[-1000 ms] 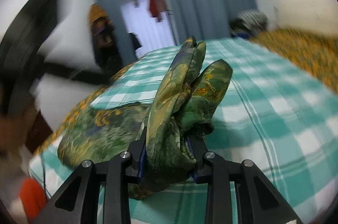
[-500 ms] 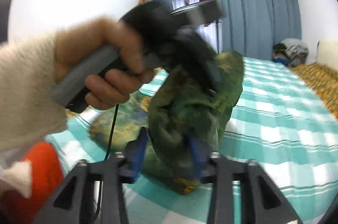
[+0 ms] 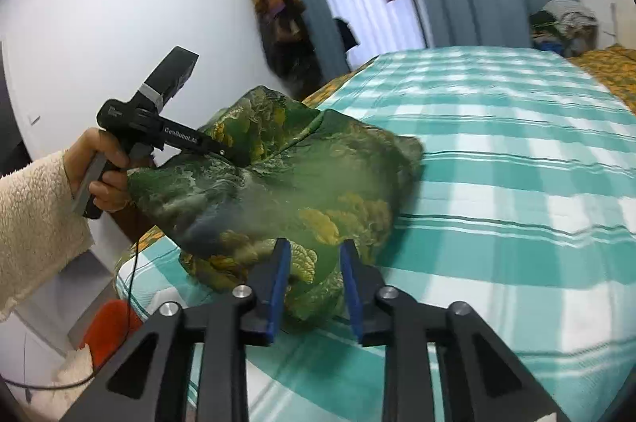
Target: Fold large clothes
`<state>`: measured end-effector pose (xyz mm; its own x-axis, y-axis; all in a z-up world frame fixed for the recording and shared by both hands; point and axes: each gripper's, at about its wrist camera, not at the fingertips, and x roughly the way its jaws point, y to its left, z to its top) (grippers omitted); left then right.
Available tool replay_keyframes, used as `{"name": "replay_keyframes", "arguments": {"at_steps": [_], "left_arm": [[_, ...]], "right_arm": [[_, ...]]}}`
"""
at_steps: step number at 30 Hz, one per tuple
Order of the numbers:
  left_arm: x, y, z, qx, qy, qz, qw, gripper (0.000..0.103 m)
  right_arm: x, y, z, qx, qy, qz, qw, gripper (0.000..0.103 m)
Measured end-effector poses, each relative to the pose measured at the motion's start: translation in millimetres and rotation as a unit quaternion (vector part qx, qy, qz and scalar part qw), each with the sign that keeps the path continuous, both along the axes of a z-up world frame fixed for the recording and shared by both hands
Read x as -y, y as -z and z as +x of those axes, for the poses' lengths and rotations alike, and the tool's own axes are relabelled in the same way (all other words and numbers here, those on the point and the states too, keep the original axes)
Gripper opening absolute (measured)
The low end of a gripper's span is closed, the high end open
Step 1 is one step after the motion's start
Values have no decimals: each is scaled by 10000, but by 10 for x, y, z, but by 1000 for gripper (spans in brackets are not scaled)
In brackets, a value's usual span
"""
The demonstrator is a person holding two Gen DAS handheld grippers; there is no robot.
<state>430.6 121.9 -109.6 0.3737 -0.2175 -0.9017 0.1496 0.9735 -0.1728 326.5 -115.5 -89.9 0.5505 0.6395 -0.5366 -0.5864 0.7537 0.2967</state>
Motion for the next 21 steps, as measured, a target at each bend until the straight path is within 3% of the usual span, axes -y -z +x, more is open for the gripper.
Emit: {"name": "replay_keyframes", "arguments": {"at_steps": [7, 11, 15, 21], "left_arm": [[-490, 364, -59, -155, -240, -263, 9992, 38], [-756, 685, -107, -372, -468, -661, 9960, 43], [-929, 955, -147, -442, -707, -1220, 9890, 44], [-937, 990, -159, -364, -710, -1396, 9870, 45]], "right_arm": [[-658, 368, 233, -264, -527, -530, 9969, 26], [-908, 727, 306, -883, -635, -761, 9912, 23], [-999, 960, 358, -1141, -495, -861, 9885, 16], [-1041, 924, 512, -1380, -516, -978, 9842, 15]]}}
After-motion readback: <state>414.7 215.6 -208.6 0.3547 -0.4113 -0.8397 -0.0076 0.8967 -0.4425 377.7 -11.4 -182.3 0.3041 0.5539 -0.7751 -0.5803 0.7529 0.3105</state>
